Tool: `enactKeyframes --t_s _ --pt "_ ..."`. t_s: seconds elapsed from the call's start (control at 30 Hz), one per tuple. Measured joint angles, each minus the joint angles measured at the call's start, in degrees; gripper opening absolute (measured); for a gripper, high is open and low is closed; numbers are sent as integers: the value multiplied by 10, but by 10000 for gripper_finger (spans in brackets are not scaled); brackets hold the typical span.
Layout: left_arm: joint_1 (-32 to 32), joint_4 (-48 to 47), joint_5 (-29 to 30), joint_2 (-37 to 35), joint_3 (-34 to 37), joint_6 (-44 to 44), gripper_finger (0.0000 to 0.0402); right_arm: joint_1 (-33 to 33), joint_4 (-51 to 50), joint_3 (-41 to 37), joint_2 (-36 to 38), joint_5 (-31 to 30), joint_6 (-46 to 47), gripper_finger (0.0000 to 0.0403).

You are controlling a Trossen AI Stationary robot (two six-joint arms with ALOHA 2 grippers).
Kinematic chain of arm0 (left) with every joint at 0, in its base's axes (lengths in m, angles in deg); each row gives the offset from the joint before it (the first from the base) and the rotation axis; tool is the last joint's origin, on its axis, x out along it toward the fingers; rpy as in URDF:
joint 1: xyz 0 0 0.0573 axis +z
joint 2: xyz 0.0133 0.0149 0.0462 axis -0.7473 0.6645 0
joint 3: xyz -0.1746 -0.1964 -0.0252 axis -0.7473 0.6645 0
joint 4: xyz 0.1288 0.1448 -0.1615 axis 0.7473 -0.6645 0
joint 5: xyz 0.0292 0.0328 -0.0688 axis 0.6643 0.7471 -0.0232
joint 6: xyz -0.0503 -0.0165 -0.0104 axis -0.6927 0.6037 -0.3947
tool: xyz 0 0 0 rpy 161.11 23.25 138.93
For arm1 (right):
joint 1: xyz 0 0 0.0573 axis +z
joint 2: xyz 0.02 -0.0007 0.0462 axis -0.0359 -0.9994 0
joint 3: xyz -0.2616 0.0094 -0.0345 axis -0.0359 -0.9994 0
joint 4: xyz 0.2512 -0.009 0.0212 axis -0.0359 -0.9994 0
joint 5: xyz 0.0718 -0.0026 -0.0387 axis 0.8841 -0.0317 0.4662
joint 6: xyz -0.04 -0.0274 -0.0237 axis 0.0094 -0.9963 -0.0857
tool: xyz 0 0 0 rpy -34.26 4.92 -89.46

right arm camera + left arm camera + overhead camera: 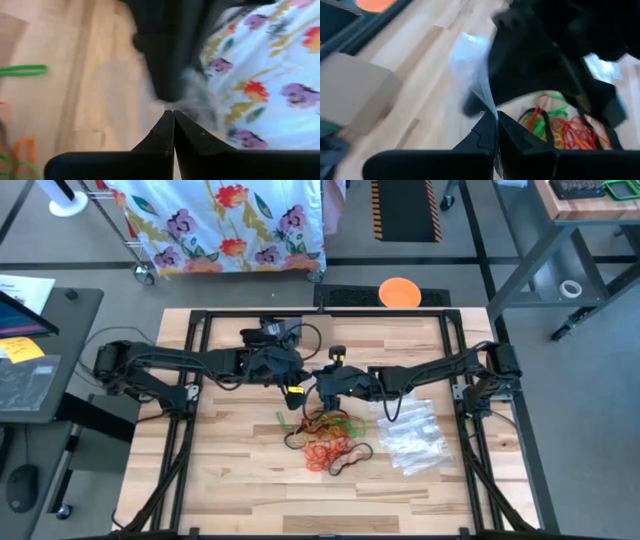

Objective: Sort rubber bands
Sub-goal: Open the transparent zip bag

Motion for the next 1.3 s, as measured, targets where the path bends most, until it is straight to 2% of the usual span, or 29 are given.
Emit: enactKeyframes --t_s 0.23,0.5,0.67,0.77,0.9,1.3 --pt "0 -3 -5 10 1 22 0 0 -35 11 0 -14 -2 0" --pt "0 24 -5 -2 1 48 0 0 -85 11 0 44 0 0" --pt "0 23 -36 -4 1 52 0 0 -88 11 0 59 -1 0" --pt "0 21 -28 -4 1 52 0 0 -88 11 0 80 -6 5" --pt "0 16 -22 -4 1 52 0 0 -88 11 0 91 4 41" --pt "-8 -8 -7 -2 1 65 0 0 -87 11 0 92 74 191"
